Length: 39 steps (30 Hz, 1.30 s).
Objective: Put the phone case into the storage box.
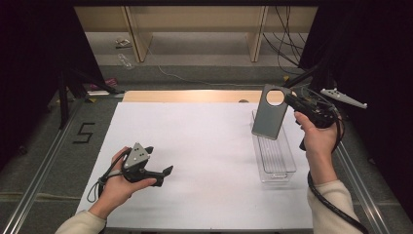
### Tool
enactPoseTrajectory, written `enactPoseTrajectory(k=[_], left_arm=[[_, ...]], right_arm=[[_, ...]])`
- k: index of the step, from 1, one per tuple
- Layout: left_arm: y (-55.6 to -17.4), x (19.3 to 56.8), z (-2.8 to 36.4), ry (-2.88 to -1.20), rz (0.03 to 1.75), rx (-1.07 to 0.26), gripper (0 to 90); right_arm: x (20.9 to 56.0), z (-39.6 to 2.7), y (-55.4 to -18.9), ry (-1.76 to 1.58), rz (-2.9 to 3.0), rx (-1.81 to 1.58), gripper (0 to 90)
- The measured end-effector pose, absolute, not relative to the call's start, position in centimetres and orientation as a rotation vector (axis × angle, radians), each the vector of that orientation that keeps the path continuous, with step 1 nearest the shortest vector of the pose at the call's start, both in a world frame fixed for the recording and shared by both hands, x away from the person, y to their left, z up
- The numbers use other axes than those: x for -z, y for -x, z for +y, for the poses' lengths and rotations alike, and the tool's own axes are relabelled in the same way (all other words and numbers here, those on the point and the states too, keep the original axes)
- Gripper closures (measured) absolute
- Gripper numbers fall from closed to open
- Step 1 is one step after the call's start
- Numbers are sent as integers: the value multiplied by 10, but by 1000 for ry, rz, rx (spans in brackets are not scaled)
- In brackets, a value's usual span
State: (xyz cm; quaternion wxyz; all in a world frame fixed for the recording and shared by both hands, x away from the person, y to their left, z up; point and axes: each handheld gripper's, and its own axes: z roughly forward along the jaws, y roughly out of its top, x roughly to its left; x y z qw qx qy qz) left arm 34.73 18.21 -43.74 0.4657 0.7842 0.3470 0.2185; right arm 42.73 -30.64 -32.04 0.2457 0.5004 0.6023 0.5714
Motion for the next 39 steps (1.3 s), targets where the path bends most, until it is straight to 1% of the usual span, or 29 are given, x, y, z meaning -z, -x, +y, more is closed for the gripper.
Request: enactPoseTrajectory(k=[39], left_arm=[[-343,440,185,-1934,853,-536,56]], right_arm=[[319,-314,-427,-1373,1617,-1521,829]])
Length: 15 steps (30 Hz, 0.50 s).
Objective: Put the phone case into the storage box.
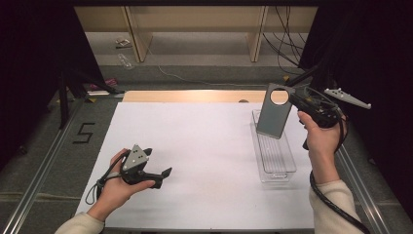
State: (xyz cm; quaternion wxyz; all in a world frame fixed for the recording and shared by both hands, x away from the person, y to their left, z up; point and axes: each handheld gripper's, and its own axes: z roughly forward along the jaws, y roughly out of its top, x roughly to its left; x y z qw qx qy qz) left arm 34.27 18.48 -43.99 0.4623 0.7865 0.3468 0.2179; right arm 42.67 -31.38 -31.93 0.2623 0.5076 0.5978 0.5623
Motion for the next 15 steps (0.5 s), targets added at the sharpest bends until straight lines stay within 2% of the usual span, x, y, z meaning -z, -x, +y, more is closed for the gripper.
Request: enactPoseTrajectory(k=[15], left_arm=[[-343,440,186,-1934,853,-538,56]], right_arm=[[320,-315,-428,-1361,1609,-1508,829]])
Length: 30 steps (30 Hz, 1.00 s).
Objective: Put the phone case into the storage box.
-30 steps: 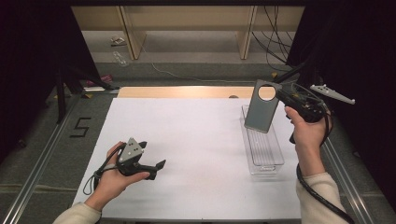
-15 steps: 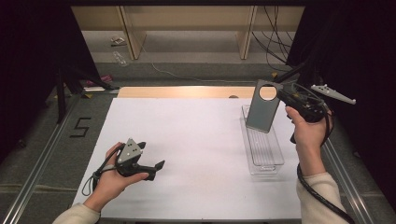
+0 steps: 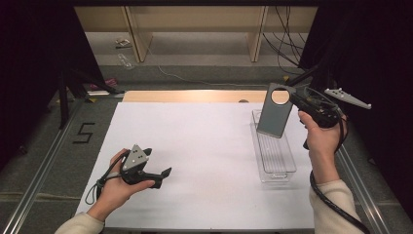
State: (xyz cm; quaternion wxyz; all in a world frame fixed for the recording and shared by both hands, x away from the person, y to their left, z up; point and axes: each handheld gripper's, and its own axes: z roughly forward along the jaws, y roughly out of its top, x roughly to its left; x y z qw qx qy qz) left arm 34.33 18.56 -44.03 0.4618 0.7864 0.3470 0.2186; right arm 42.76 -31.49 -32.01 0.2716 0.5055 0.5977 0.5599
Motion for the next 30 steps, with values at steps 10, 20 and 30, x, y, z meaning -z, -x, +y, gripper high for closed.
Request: enactPoseTrajectory(k=[10,20,30], left_arm=[[-343,440,185,-1933,854,-537,57],[-344,440,186,-1934,853,-538,57],[-344,440,186,-1929,857,-540,57]], right_arm=[[321,-315,-428,-1348,1609,-1481,829],[324,-313,-430,-1327,1597,-1452,829],[325,-311,-431,-1303,1595,-1421,829]])
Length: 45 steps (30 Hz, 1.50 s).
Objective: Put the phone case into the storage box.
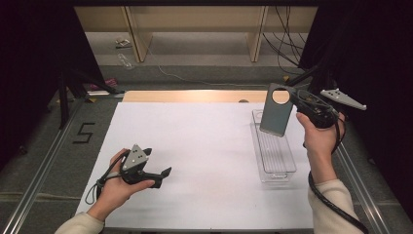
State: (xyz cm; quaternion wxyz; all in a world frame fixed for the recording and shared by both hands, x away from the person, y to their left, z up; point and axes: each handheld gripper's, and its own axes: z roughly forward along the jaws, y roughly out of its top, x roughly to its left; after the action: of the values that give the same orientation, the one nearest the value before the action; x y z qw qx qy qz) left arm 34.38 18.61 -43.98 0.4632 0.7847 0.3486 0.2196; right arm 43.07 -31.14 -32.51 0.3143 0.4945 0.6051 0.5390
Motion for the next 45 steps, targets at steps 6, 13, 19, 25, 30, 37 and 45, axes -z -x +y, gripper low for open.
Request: enactPoseTrajectory(k=[6,13,19,25,30,37,45], left_arm=[[-344,440,186,-1931,854,-541,58],[-344,440,186,-1928,855,-542,58],[-344,439,186,-1927,856,-543,58],[-344,439,186,-1925,856,-544,58],[-343,439,186,-1925,855,-541,58],[-343,439,186,-1925,855,-544,58],[-344,439,185,-1925,854,-545,58]], right_arm=[[327,-311,-431,-1297,1595,-1411,829],[331,-309,-433,-1279,1596,-1388,830],[334,-307,-435,-1257,1598,-1363,831],[335,-306,-436,-1256,1600,-1356,832],[336,-304,-437,-1242,1603,-1342,832],[338,-303,-439,-1239,1607,-1335,832],[336,-306,-439,-1242,1595,-1337,832]])
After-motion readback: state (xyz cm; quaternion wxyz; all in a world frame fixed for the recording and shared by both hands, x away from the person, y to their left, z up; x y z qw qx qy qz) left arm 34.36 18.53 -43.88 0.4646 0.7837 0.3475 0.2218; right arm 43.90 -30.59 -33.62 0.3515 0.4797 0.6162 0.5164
